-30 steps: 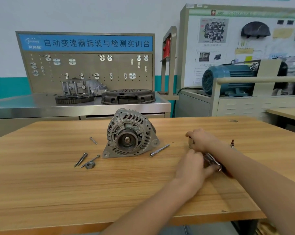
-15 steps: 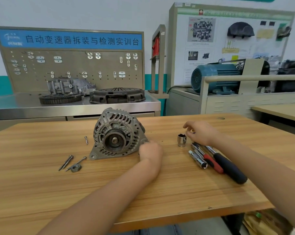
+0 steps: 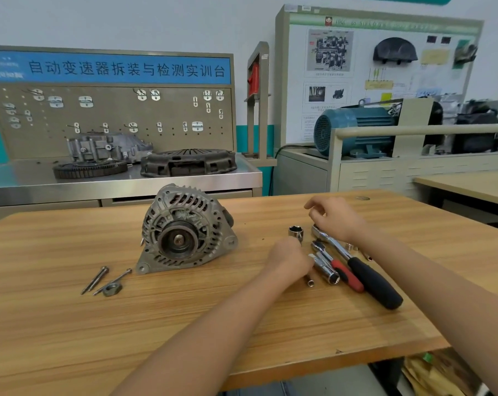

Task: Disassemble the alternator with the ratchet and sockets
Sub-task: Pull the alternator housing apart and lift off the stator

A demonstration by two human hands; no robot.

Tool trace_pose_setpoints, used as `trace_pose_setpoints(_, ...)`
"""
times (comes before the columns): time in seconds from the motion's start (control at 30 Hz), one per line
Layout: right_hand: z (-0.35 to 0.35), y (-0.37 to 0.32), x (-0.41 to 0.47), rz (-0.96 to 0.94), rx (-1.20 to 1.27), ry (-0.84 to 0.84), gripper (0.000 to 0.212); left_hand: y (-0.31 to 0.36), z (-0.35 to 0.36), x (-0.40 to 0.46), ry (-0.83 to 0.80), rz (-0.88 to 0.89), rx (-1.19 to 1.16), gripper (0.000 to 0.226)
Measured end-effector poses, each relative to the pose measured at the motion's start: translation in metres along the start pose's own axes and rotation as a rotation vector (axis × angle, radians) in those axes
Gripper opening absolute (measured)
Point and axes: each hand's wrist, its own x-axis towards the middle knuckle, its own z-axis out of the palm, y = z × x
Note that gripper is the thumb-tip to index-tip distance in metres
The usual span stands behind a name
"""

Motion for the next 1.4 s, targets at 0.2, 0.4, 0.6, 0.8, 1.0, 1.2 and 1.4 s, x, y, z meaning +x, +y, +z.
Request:
trace_pose_setpoints(0.2,-0.001,-0.005,-0.006,-0.034,0.040,0.034,0.027,0.009,0.010,0.001,0.012,-0.047,-0.081,0.028)
trace_pose_setpoints(0.4,0.014,-0.016,-0.007,-0.050,0.119,0.049,0.025,0.001,0.001,-0.012,0.047,0.048,-0.079,0.026)
trace_pose_setpoints(0.6,0.050,-0.047,-0.002,-0.087,0.274,-0.002,0.027,-0.051,-0.049,-0.061,0.705,0.428,0.639,0.030)
trace_pose_setpoints(0.8,0.088,-0.095,0.018,0.046,0.600,-0.041,0.067,-0.122,-0.108,-0.070,0.870,0.181,0.219,0.097)
trace_pose_setpoints(1.0,0.103,-0.142,0.056,0.149,0.959,-0.183,0.065,-0.138,-0.101,-0.048,0.790,0.075,-0.098,0.108)
trace_pose_setpoints(1.2,0.103,-0.145,0.057,0.139,0.730,-0.212,0.069,-0.152,-0.117,-0.044,0.780,0.147,-0.225,0.086)
trace_pose_setpoints(1.4,0.082,-0.145,0.015,0.070,0.143,0.064,0.085,-0.164,-0.153,-0.025,0.563,0.185,-0.641,0.031)
